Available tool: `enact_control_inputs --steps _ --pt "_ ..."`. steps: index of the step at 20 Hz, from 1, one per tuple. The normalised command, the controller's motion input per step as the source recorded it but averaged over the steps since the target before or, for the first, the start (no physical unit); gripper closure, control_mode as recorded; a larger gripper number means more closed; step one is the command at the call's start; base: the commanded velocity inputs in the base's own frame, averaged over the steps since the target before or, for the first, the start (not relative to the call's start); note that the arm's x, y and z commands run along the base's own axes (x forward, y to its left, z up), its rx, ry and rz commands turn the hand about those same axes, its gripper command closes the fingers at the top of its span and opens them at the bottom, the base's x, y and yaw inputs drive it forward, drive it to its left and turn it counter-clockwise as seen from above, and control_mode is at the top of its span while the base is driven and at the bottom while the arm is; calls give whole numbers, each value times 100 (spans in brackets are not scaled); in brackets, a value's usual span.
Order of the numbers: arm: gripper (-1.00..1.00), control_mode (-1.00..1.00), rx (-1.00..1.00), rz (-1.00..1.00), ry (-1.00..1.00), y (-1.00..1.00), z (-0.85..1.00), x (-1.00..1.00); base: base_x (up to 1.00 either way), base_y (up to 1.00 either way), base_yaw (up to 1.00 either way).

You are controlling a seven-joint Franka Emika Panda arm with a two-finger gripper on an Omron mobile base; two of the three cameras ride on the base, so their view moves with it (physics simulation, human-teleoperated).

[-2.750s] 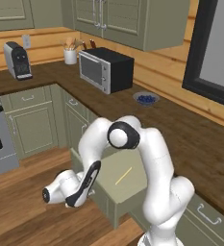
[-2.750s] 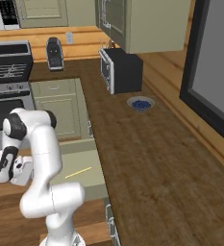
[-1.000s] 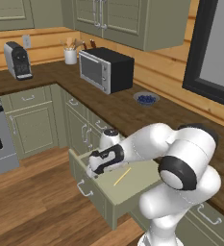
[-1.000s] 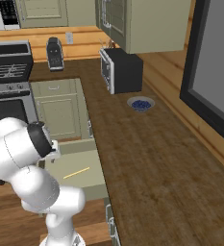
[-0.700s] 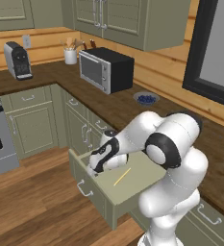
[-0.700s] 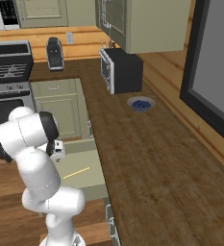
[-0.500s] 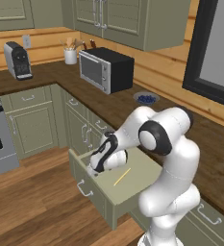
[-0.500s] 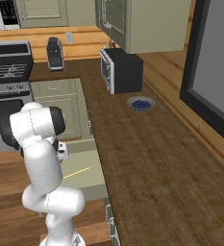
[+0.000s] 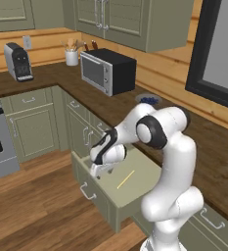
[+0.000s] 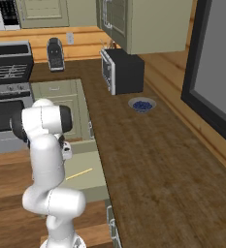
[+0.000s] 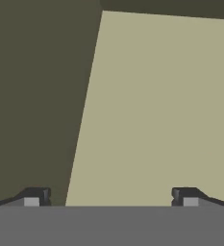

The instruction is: Take a straw from the drawer in front and place it inside the glass cup on the dining counter.

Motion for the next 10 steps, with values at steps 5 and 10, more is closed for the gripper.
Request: enact_control_inputs --steps 5,10 --pt "-100 -100 6 0 10 58 -51 -15 0 0 0" --pt "-100 -100 2 -1 3 99 -31 -40 0 0 0"
